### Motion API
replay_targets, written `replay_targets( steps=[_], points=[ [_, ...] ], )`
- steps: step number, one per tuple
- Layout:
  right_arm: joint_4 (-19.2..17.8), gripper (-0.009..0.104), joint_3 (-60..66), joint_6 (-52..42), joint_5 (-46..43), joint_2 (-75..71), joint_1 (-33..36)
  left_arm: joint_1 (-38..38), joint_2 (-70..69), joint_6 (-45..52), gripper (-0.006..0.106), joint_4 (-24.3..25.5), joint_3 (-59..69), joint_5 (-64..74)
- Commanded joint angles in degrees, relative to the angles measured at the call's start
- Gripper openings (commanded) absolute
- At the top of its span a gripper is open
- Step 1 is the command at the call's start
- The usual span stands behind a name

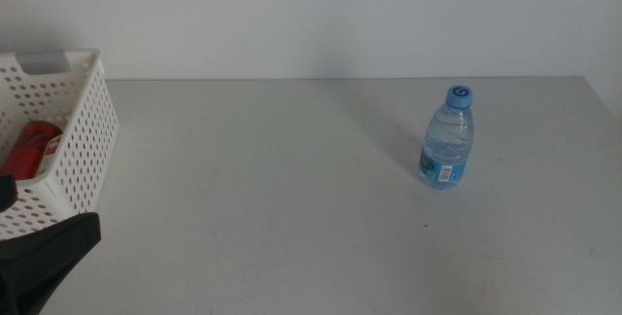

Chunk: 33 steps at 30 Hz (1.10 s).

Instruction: Use arms to grab the bottles and put them into the dustbin to the left of the table.

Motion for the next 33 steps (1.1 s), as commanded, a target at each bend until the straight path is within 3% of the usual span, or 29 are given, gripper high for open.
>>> replay_targets(
  steps=[1,10,13,22,26,33],
  points=[
    [0.0,0.094,-2.4,-0.7,-4.5,0.4,0.1,-0.4,0.5,-1.0,0.094,-0.6,-1.4,-4.3],
    [-2.1,0.094,-13.9,-0.7,-8.3,17.7,0.2,-0.4,0.5,-1.0,0.094,-0.6,-1.4,-4.3],
    [-2.5,0.094,-14.0,-0.7,-18.8,24.1,0.2,-0.4,0.5,-1.0,0.094,-0.6,-1.4,-4.3],
    [-10.4,0.094,-14.0,8.6,-45.4,49.4,3.3,-0.4,0.5,-1.0,0.094,-0.5,-1.4,-4.3],
    [-10.4,0.094,-14.1,8.2,-56.2,60.2,7.3,-0.4,0.5,-1.0,0.094,-0.5,-1.4,-4.3],
    [-11.4,0.094,-20.3,7.5,-65.1,77.4,9.3,-0.4,0.5,-1.0,0.094,-0.5,-1.4,-4.3]
  ],
)
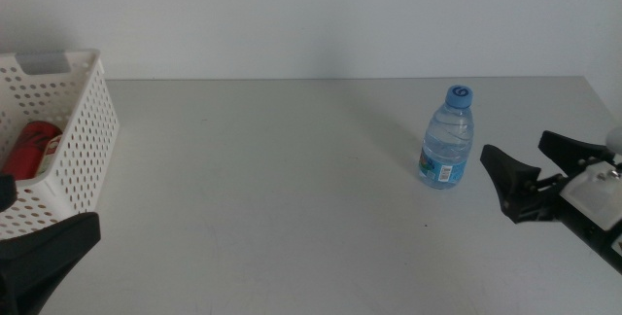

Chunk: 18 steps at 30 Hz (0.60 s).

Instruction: Use arms to grab the bottles and put them into the dustbin to the left of the table.

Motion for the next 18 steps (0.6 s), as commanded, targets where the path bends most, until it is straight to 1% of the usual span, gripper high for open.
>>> replay_targets(
  steps=[1,5,8,10,14,18],
  points=[
    [-0.8,0.094,-4.5,-0.7,-5.5,4.2,0.2,-0.4,0.5,-0.8,0.094,-0.7,-1.4,-4.3],
    [-1.8,0.094,-10.0,-0.9,-5.4,11.4,0.2,-0.4,0.5,-0.8,0.094,-0.7,-1.4,-4.3],
    [-4.4,0.094,-14.1,-0.9,-5.4,16.5,0.2,-0.4,0.5,-0.8,0.094,-0.7,-1.4,-4.3],
    [-5.5,0.094,-16.7,-0.9,-5.4,19.3,0.2,-0.4,0.5,-0.8,0.094,-0.7,-1.4,-4.3],
    [-4.5,0.094,-21.7,-1.8,-5.4,24.8,0.2,-0.4,0.5,-0.8,0.094,-0.7,-1.4,-4.3],
    [-4.4,0.094,-26.5,-3.7,-5.2,30.1,0.2,-0.4,0.5,-0.8,0.094,-0.7,-1.4,-4.3]
  ],
)
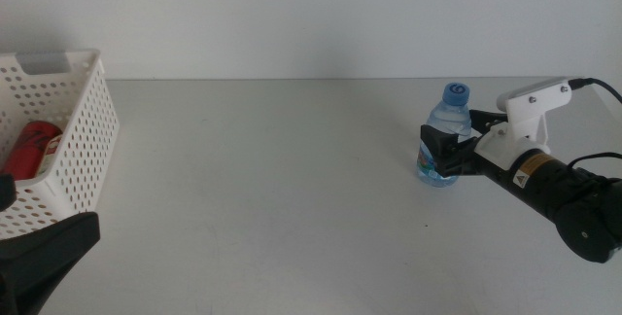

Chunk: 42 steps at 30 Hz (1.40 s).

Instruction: Use arms to grab the bottles and put them into the dustbin to the left of the table.

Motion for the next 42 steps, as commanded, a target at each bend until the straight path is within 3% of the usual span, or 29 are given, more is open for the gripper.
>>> replay_targets(
  steps=[1,3,5,6,9,10,17,21,30,42],
  points=[
    [0.1,0.094,-3.9,-1.8,-4.3,0.7,0.1,-0.4,0.5,-0.8,0.094,-0.8,-1.4,-4.3],
    [-0.3,0.090,-5.3,-2.3,-3.7,2.0,0.1,-0.4,0.5,-0.8,0.094,-0.8,-1.4,-4.3],
    [-0.8,0.075,-5.7,-3.5,-3.0,2.3,0.1,-0.4,0.5,-0.8,0.094,-0.8,-1.4,-4.3],
    [-1.0,0.064,-5.7,-4.2,-3.0,2.2,0.1,-0.4,0.5,-0.8,0.094,-0.8,-1.4,-4.3],
    [-2.3,0.010,-5.7,-5.1,-3.4,1.2,0.1,-0.4,0.5,-0.8,0.094,-0.8,-1.4,-4.3],
    [-3.1,-0.001,-5.8,-4.7,-3.6,0.7,0.1,-0.4,0.5,-0.8,0.094,-0.8,-1.4,-4.3],
    [-11.7,-0.001,-15.3,6.2,-0.3,-2.3,5.1,-0.4,0.5,-0.8,0.094,-0.8,-1.4,-4.3],
    [-14.4,-0.001,-25.1,10.9,5.0,0.5,11.1,-0.4,0.5,-0.8,0.094,-0.8,-1.4,-4.3],
    [-15.0,-0.001,-41.6,12.9,8.3,12.8,20.8,-0.4,0.5,-0.8,0.094,-0.8,-1.4,-4.3],
    [-15.0,0.001,-43.0,13.1,8.5,18.1,22.9,-0.4,0.5,-0.8,0.094,-0.8,-1.4,-4.3]
  ],
)
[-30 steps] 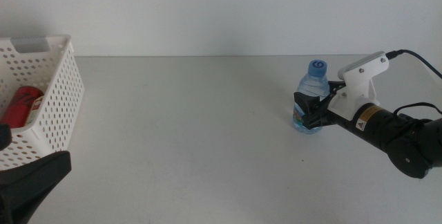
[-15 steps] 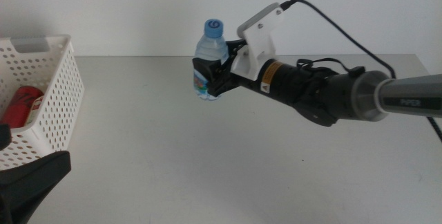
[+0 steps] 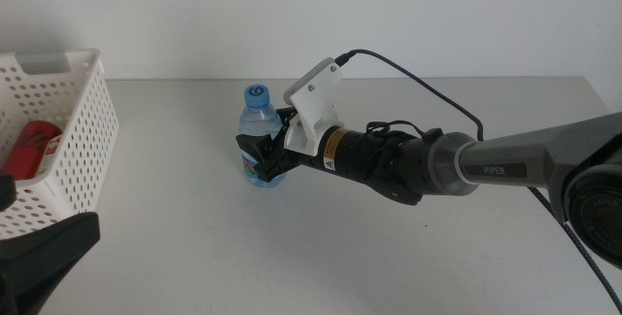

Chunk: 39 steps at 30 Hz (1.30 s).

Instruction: Use arms to grab the bottles and put them into the dustbin to the left of the table.

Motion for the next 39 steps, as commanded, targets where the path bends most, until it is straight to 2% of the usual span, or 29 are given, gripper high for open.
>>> replay_targets(
  steps=[1,3,8,10,12,18,23,25,30,33,36,39],
  points=[
    [1.3,0.017,-2.3,1.0,-6.8,-4.0,0.2,-0.4,0.5,-0.8,0.094,-0.8,-1.4,-4.3],
    [0.9,0.029,-2.1,2.2,-7.7,-4.0,0.2,-0.4,0.5,-0.8,0.094,-0.8,-1.4,-4.3],
    [0.3,0.074,-2.1,3.8,-8.0,-4.0,0.2,-0.4,0.5,-0.8,0.094,-0.8,-1.4,-4.3],
    [0.0,0.087,-2.1,3.7,-8.0,-4.2,0.2,-0.4,0.5,-0.8,0.094,-0.8,-1.4,-4.3],
    [-0.4,0.094,-1.5,3.8,-7.9,-5.1,0.2,-0.4,0.5,-0.8,0.094,-0.8,-1.4,-4.3],
    [1.3,0.094,10.0,3.7,-7.8,-13.9,0.1,-0.4,0.5,-0.8,0.094,-0.8,-1.4,-4.3],
    [5.2,0.094,25.2,3.8,-5.1,-27.7,-0.3,-0.4,0.5,-0.8,0.094,-0.8,-1.4,-4.3],
    [7.3,0.093,29.5,3.9,1.2,-34.9,-0.3,-0.4,0.5,-0.8,0.094,-0.8,-1.4,-4.3],
    [9.0,0.087,34.0,3.8,21.0,-51.2,-0.1,-0.4,0.5,-0.8,0.094,-0.8,-1.4,-4.3],
    [14.7,0.082,33.9,2.0,30.4,-60.6,0.3,-0.4,0.5,-0.8,0.093,-0.8,-1.2,-4.3],
    [23.3,0.075,33.5,-6.9,38.1,-68.0,0.3,-0.4,0.5,-0.8,0.093,-0.8,-1.2,-4.3],
    [34.6,0.070,32.9,-21.3,45.5,-73.2,0.3,-0.4,0.5,-0.8,0.093,-0.8,-1.2,-4.3]
  ],
)
